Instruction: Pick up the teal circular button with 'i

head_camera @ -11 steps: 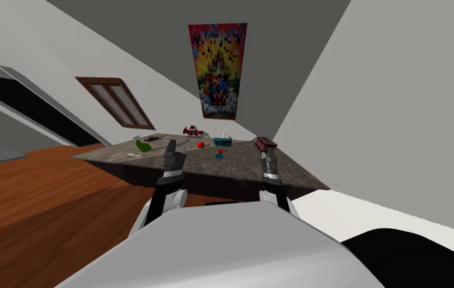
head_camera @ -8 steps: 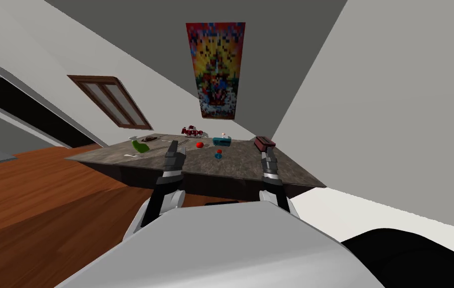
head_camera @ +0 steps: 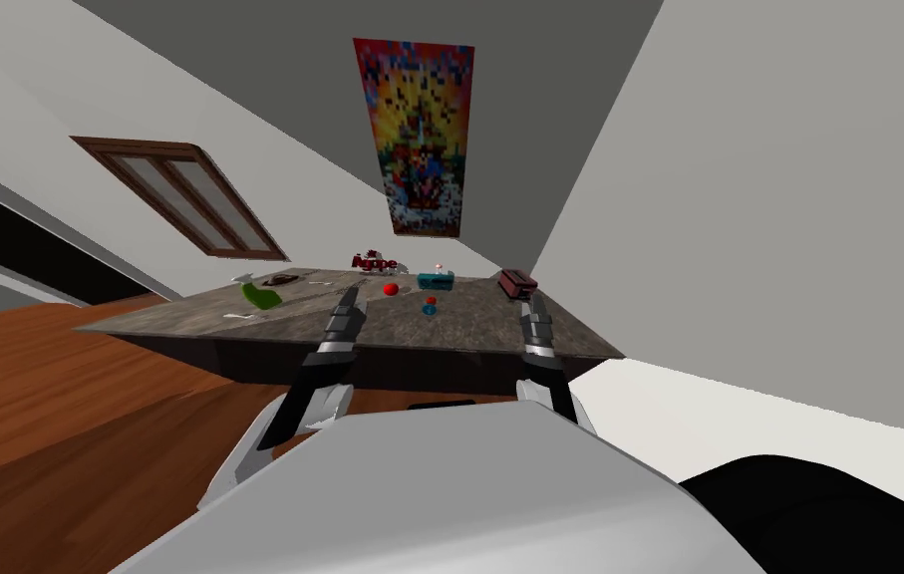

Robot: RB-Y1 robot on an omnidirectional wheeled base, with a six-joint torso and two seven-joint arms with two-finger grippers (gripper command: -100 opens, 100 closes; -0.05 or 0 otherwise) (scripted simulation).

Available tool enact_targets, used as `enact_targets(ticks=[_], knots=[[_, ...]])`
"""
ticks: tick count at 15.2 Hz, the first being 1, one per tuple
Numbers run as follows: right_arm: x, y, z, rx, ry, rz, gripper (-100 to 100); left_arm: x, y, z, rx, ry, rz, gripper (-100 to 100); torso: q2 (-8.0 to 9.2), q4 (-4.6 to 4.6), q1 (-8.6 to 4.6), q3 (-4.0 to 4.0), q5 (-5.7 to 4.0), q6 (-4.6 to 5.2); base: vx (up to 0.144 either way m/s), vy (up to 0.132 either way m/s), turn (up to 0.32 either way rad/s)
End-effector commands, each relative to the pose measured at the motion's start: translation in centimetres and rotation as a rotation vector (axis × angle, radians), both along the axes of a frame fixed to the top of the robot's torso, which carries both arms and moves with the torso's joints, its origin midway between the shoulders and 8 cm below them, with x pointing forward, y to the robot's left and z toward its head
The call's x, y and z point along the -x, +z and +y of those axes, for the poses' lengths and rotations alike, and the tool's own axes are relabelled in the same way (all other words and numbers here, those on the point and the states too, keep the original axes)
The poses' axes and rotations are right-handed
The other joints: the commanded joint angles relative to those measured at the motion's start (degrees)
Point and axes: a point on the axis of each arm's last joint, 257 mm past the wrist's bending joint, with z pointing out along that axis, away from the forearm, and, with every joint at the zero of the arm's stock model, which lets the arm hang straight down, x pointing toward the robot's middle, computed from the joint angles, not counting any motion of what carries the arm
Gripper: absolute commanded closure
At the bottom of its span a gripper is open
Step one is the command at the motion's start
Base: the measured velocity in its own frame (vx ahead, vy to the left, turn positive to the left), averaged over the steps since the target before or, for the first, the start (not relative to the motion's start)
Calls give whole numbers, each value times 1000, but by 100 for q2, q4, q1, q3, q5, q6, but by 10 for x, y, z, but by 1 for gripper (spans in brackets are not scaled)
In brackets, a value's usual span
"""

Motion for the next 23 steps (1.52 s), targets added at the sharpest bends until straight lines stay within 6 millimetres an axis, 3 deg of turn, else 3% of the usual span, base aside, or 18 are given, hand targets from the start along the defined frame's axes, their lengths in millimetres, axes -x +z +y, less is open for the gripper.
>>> enact_targets(ticks=[1, 3, 4, 6, 7, 9, 10, 12, 13, 15, 16, 19, 20, 22, 23], knots=[[0, 0, 0, 0, 0, 0, 0, -6, -15, 13, -24, 15, 64, -100, 0, 0, 0, 0, 0, 0, -37, -13, -171], [0, 0, 0, 0, 0, 0, 0, -9, -21, 15, -20, 21, 89, -100, 0, 0, -1, 0, 0, 0, -29, -10, -79], [0, 0, 0, 0, 0, 0, 0, -12, -32, 28, -36, 35, 133, -100, -2, 0, 0, -1, 0, -2, -25, -16, -150], [0, 0, 0, 0, 0, 0, 0, -14, -37, 30, -32, 41, 155, -100, -3, -1, 0, -2, 0, 0, -22, -10, -99], [0, 0, 0, 0, 0, 0, 0, -16, -47, 44, -46, 56, 196, -100, -5, -1, 1, -2, 0, -2, -27, -14, -150], [0, 0, 0, 0, 0, 0, 0, -18, -54, 47, -42, 65, 225, -100, -3, 0, 0, -1, 0, 1, -27, -10, -106], [0, 0, 0, 0, 0, 0, 0, -19, -63, 63, -53, 83, 265, -100, -4, -1, 0, -2, 0, -1, -27, -15, -420], [0, 0, 0, 0, 0, 0, 0, -20, -71, 66, -48, 93, 297, -100, -4, -1, -1, -2, 0, -2, -23, -18, 20], [0, 0, 0, 0, 0, 0, 0, -20, -79, 84, -56, 113, 336, -100, -5, -1, -2, -3, 0, -2, -24, -23, -180], [0, 0, 0, 0, 0, 0, 0, -21, -88, 87, -50, 125, 372, -100, -4, -1, -2, -2, -1, 2, -24, -16, -150], [0, 0, 0, 0, 0, 0, 0, -20, -95, 106, -56, 146, 407, -100, -5, -1, -1, -3, 0, 0, -20, -19, -182], [0, 0, 0, 0, 0, 0, 0, -20, -106, 110, -49, 160, 449, -100, -6, -1, 0, -4, 0, -1, -18, -11, -100], [0, 0, 0, 0, 0, 0, 0, -18, -114, 131, -49, 187, 490, -100, -8, -1, 1, -4, 0, -2, -15, -18, -204], [0, 0, 0, 0, 0, 0, 0, -17, -123, 134, -42, 200, 526, -100, -7, -1, -1, -4, -1, 2, -21, -15, -150], [0, 0, 0, 0, 0, 0, 0, -14, -129, 155, -39, 227, 562, -100, -7, -1, -1, -4, 0, -1, -21, -23, -241]])
